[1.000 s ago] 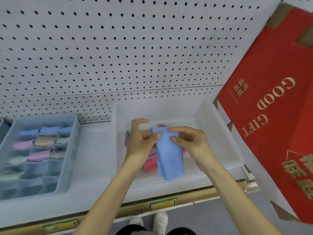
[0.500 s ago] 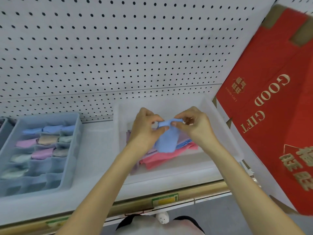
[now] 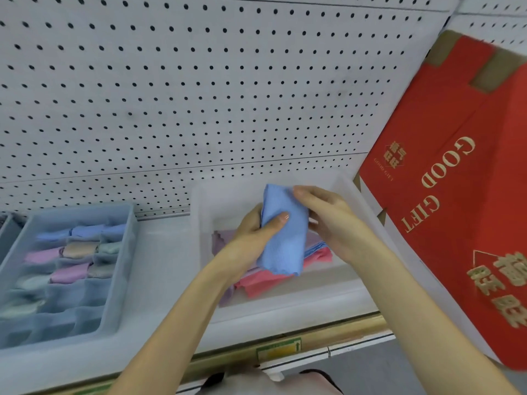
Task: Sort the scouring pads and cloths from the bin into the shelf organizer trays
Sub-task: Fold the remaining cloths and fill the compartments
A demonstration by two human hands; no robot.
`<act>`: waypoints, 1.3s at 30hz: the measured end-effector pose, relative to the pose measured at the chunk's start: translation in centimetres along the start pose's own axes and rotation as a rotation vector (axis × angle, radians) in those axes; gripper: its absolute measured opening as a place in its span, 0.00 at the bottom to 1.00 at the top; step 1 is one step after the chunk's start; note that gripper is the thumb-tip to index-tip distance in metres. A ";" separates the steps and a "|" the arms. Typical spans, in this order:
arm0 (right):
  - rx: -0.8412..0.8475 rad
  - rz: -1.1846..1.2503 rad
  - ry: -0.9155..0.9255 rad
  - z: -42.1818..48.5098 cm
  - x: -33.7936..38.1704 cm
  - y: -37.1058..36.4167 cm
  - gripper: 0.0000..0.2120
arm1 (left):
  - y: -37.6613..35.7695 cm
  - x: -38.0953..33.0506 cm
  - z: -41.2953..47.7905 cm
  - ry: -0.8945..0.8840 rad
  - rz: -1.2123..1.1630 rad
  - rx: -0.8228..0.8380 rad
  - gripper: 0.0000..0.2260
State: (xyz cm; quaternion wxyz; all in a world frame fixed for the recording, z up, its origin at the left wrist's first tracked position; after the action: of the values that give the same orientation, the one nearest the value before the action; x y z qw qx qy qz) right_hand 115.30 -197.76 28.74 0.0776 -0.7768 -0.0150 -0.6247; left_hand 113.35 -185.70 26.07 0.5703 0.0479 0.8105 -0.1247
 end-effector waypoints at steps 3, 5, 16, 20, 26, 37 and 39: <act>0.187 -0.045 -0.140 -1.3 -2.4 -1.1 0.18 | 0.8 0.2 0.0 0.003 -0.046 -0.110 0.12; 0.169 -0.058 -0.127 -1.4 -2.7 -1.0 0.11 | 1.4 0.6 0.1 0.012 -0.074 -0.160 0.11; 0.103 -0.135 0.029 -1.6 -3.0 0.0 0.23 | 3.2 1.1 -1.1 0.068 0.028 -0.102 0.12; 0.219 -0.093 0.066 -2.2 -2.8 -0.2 0.12 | 3.4 0.6 -1.4 -0.020 -0.027 -0.172 0.15; 0.225 -0.030 0.040 -2.4 -3.2 0.2 0.22 | 3.0 0.4 -2.3 -0.113 -0.029 -0.084 0.16; 0.121 -0.154 0.218 -2.6 -2.6 1.2 0.22 | 2.1 1.4 -3.0 -0.056 0.167 0.126 0.28; 0.051 -0.094 0.237 -2.4 -2.7 1.3 0.10 | 1.5 1.6 -2.9 -0.067 0.185 0.124 0.29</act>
State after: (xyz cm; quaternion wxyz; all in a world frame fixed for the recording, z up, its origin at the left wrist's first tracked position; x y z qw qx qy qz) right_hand 112.56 -199.20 26.48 0.0692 -0.6939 -0.0578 -0.7144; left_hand 110.52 -183.59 25.26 0.6021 0.1532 0.7739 -0.1230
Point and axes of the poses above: each hand's wrist, its own z-axis towards the middle knuckle, its own y-axis out of the back of the hand, x = y × z, the point moved 8 cm from there along z, towards the middle knuckle, and after that the axes turned 4 degrees about y, right-handed, at the moved point
